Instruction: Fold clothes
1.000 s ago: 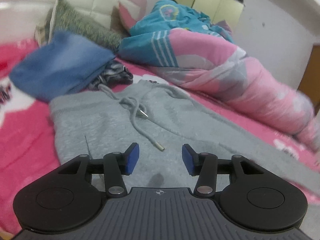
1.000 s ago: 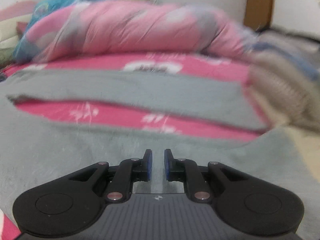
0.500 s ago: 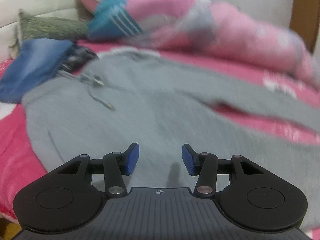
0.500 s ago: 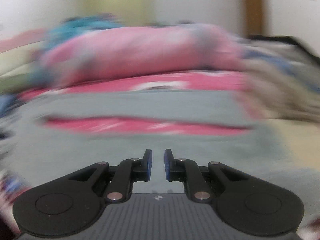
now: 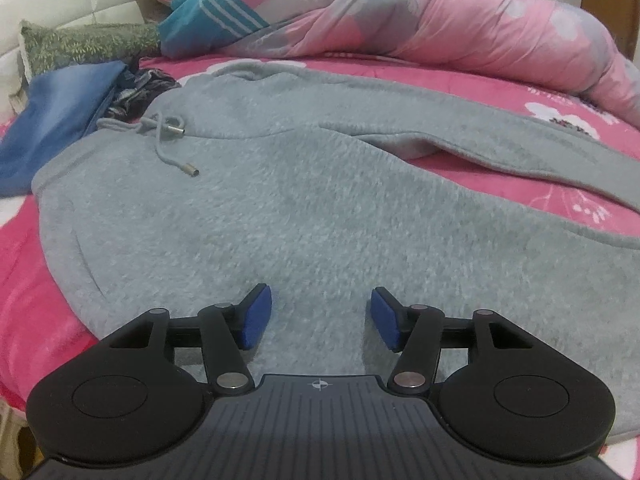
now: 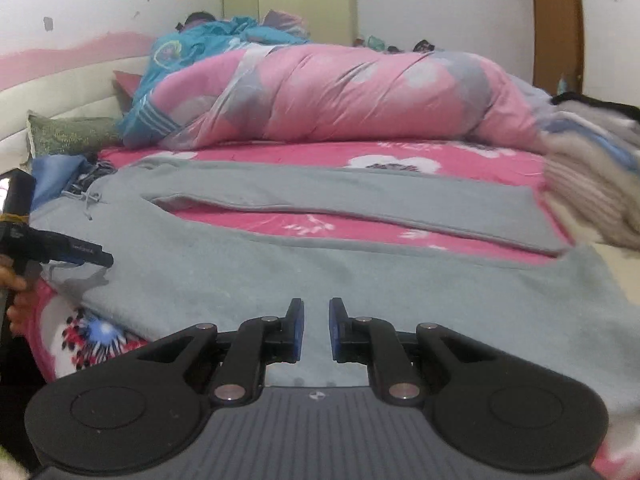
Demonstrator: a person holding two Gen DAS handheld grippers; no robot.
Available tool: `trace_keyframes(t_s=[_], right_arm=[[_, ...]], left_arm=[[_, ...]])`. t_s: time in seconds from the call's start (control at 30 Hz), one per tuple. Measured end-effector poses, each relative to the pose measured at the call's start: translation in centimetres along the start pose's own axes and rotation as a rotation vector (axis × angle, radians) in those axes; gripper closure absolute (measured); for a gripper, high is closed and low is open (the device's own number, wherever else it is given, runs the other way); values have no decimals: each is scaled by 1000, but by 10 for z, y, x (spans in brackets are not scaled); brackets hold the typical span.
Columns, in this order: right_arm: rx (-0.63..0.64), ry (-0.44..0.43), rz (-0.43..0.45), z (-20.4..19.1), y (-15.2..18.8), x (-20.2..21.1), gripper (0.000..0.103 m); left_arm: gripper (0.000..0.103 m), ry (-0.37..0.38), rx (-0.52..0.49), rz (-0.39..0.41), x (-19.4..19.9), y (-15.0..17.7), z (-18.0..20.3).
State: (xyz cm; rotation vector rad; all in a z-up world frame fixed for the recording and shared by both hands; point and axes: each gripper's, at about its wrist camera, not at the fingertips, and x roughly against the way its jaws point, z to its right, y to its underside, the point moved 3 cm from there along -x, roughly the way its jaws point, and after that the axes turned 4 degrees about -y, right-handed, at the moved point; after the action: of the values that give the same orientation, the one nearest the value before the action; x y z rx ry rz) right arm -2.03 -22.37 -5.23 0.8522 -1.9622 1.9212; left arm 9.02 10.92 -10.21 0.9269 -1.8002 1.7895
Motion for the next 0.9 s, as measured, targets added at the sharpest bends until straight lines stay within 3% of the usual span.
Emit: trace_keyframes(t_s=[0.1, 0.2, 0.33, 0.47, 0.63, 0.9], right_arm=[[-10, 4, -75, -4, 13, -33, 89], [-44, 48, -140, 0, 40, -33, 89], [-120, 48, -142, 11, 39, -8, 89], [-120, 24, -81, 2, 9, -4, 89], [-83, -7, -63, -16, -9, -23, 89], [-95, -34, -106, -25, -4, -48, 89]], left_arm=[[46, -19, -18, 3, 0, 0, 4], [45, -24, -21, -4, 1, -1, 3], [42, -36, -21, -9, 1, -1, 1], [41, -50, -22, -12, 2, -1, 3], [40, -62, -19, -16, 2, -1, 3], [35, -80, -29, -15, 1, 0, 4]])
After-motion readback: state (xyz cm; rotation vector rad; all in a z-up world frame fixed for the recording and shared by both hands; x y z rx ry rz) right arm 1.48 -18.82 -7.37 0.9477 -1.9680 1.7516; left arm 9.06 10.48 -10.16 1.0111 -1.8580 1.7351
